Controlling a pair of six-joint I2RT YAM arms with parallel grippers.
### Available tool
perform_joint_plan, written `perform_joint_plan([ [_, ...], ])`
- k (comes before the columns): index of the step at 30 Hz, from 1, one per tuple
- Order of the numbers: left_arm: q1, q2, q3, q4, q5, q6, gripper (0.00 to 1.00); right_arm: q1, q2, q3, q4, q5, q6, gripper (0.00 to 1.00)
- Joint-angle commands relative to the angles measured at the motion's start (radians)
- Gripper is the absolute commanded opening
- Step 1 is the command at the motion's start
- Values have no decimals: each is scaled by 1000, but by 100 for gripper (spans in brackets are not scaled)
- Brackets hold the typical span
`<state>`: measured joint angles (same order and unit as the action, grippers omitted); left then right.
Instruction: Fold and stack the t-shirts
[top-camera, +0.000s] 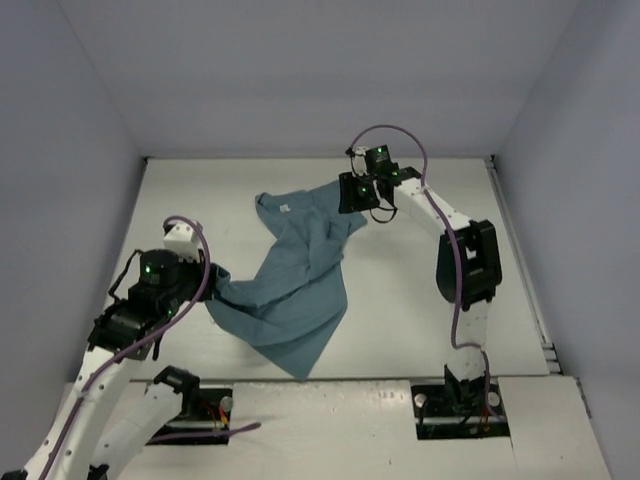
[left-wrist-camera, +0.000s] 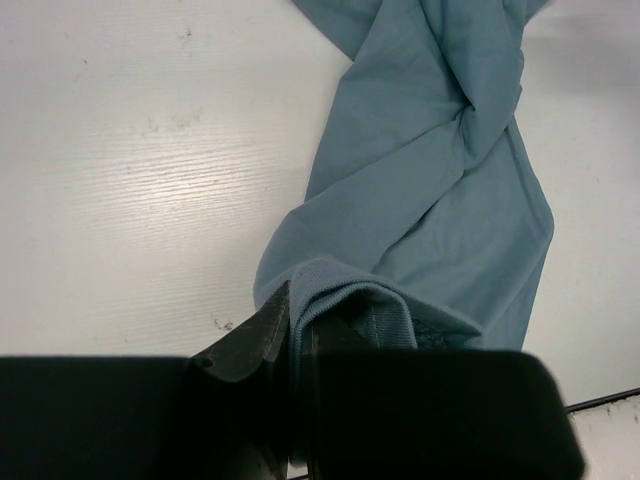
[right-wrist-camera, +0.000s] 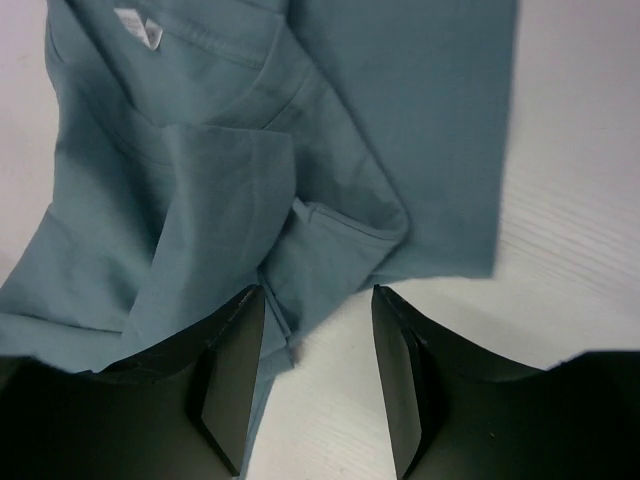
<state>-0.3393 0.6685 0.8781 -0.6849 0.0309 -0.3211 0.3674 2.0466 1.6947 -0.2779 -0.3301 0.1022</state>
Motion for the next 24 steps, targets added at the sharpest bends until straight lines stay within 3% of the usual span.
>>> perform_joint_plan([
  [1,6,1,57,40,22,11,0,29,51,71,49,-137,-22,45],
  [16,5,-21,47,23,37,-7,0,125,185,127,114,-43,-2,48],
  [24,5,-43,34,7,34,-11,0,139,195,129,154,-124,7,49],
])
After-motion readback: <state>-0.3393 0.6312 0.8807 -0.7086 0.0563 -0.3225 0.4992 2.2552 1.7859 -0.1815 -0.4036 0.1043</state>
